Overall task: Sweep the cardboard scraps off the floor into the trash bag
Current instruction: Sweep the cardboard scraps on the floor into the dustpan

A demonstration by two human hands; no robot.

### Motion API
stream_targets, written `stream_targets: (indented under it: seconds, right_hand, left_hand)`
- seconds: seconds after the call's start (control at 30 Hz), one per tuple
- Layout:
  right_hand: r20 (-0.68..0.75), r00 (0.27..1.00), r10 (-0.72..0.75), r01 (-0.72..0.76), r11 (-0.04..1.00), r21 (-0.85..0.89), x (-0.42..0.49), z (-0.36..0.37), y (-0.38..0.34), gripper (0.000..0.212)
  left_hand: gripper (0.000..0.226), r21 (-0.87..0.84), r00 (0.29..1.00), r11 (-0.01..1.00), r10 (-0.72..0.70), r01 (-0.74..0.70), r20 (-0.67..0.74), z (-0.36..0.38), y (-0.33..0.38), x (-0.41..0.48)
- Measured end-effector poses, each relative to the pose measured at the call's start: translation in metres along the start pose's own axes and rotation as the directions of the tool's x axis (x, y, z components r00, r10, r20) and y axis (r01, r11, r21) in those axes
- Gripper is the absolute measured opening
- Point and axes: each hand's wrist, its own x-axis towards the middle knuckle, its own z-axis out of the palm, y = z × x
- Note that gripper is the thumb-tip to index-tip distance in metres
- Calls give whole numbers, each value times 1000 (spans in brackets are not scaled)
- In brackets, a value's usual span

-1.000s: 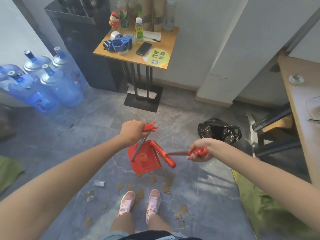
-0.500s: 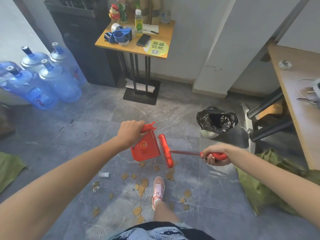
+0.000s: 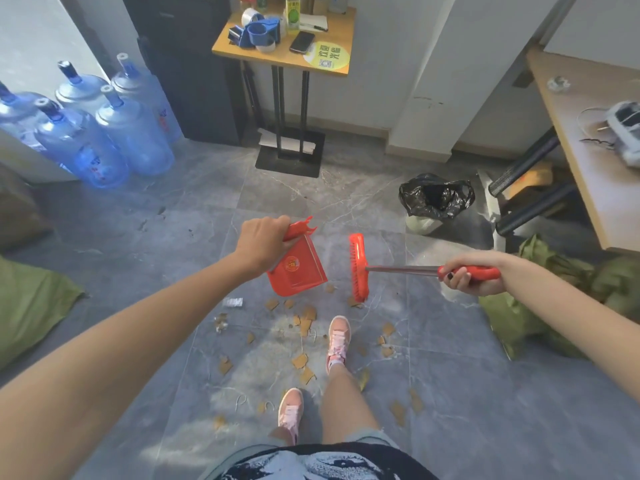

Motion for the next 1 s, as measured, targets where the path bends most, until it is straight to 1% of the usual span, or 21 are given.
stream_targets:
  seconds: [0.17, 0.23, 0.37, 0.53, 0.73, 0.87, 1.0]
  right_hand:
    - [-43, 999, -3, 4, 1000, 21, 6, 18, 37, 19]
    - [-69, 998, -7, 7, 1000, -1, 9, 25, 50, 19]
    - [-126, 992, -30, 23, 998, -58, 11, 32, 73, 13]
    - [-147, 989, -28, 16, 996, -87, 13, 34, 102, 16]
    - [-176, 983, -49, 28, 993, -118, 12, 16, 139, 18]
    - [-181, 982, -55, 26, 987, -159, 13, -6, 164, 17]
    - [-179, 981, -75, 46, 986, -161, 12, -24, 184, 18]
  left_hand:
    - [42, 43, 1000, 999, 8, -9, 17, 0, 4, -42]
    - [43, 45, 1000, 999, 7, -8, 24, 1, 7, -55]
    - [43, 41, 1000, 999, -7, 6, 31, 3, 12, -79]
    - [45, 39, 999, 999, -31, 30, 25, 7, 21, -107]
    - [46, 53, 999, 997, -50, 49, 21, 16, 47, -138]
    - [47, 77, 997, 996, -59, 55, 45, 21, 72, -160]
    - [46, 88, 996, 993, -84, 81, 25, 23, 93, -183]
